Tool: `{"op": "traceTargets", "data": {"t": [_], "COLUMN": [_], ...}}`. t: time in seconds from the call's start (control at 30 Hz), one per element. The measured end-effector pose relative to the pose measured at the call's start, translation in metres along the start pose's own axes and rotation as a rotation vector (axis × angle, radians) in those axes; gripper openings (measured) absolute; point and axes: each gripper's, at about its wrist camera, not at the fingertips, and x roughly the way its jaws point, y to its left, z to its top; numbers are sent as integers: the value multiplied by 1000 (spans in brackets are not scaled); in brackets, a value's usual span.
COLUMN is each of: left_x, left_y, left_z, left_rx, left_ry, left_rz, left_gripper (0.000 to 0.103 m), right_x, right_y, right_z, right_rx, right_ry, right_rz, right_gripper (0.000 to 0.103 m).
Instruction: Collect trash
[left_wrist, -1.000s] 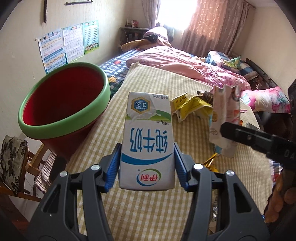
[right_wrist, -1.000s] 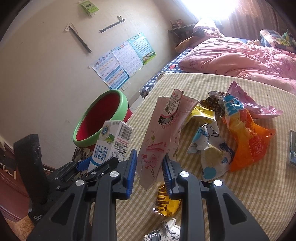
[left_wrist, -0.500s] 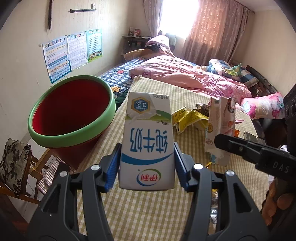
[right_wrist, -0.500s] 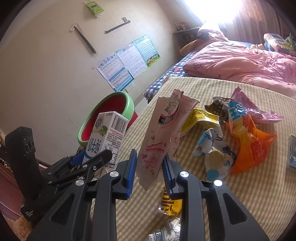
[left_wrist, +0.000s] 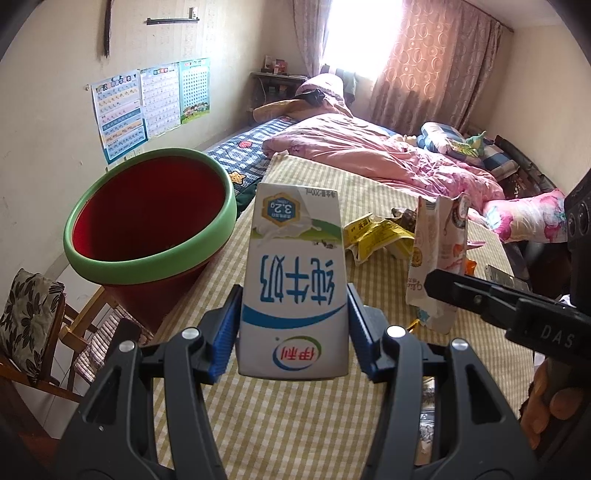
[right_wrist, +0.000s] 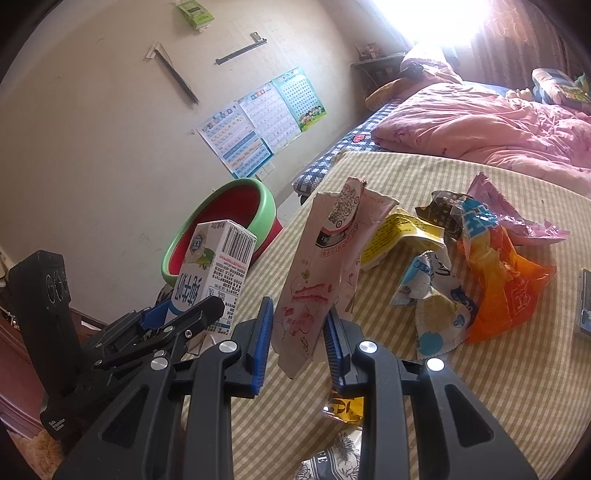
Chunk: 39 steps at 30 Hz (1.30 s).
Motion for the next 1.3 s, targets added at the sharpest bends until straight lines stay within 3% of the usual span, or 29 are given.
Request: {"op": "traceTargets", "data": {"t": [0.67, 0.97, 1.3], "left_x": [-11, -15, 0], "left_y": [9, 36, 71], "left_z": [-7, -2, 24], "left_rx": [-29, -46, -18], "left_ry": [-19, -38, -54], "left_rz": [37, 56, 23], "left_gripper": [52, 52, 52], "right_x": [5, 22, 39], "right_y": [12, 33, 55], "right_z": [-1, 6, 19], "right_rx": [-27, -50, -48], "right_ry": [2, 10, -18], "right_rz": [36, 50, -13], "right_gripper": [27, 27, 27]}}
